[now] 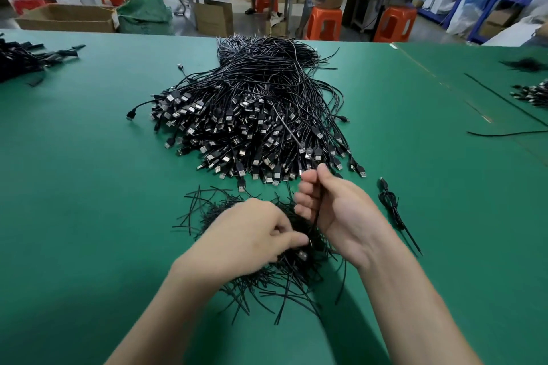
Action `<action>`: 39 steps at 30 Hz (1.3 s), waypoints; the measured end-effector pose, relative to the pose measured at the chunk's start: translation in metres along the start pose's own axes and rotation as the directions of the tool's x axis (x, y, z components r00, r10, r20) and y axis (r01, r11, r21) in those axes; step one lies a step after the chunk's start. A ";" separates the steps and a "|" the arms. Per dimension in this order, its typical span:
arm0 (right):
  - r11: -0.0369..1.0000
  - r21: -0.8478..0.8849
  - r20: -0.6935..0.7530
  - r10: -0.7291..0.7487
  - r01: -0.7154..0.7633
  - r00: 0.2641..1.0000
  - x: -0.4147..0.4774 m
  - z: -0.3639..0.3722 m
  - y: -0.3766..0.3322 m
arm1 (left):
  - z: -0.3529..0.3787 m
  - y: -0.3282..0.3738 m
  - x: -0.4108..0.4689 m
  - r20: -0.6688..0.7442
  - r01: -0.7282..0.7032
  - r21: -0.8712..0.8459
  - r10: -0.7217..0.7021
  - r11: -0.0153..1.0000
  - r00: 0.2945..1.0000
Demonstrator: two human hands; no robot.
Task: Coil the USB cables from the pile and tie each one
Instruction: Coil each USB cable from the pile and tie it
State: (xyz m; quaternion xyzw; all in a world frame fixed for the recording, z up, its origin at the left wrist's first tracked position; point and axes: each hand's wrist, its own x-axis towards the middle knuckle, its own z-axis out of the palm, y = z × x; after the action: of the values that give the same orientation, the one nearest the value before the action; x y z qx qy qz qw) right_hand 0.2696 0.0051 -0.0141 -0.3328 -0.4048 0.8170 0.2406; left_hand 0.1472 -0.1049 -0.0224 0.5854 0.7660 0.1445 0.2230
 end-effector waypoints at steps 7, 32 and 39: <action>0.999 -0.016 0.250 0.040 -0.037 0.967 -0.023 0.006 -0.009 | -0.008 -0.015 0.014 -0.583 -0.285 0.126 0.304 0.950 0.753; 0.341 -0.703 0.344 -0.604 0.624 0.719 -0.007 0.015 -0.043 | -0.071 0.009 -0.005 -0.559 -0.470 0.071 0.426 0.880 0.712; 0.937 -0.249 0.661 -0.020 0.245 0.750 -0.019 0.028 -0.019 | -0.075 -0.003 0.002 -0.718 -0.572 -0.101 0.339 0.814 0.609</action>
State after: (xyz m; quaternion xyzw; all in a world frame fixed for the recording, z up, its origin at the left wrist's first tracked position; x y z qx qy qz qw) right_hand 0.2636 -0.0113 0.0207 -0.0336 -0.6127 0.7849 0.0860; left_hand 0.1059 -0.1011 0.0403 0.6258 0.5813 0.5196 -0.0209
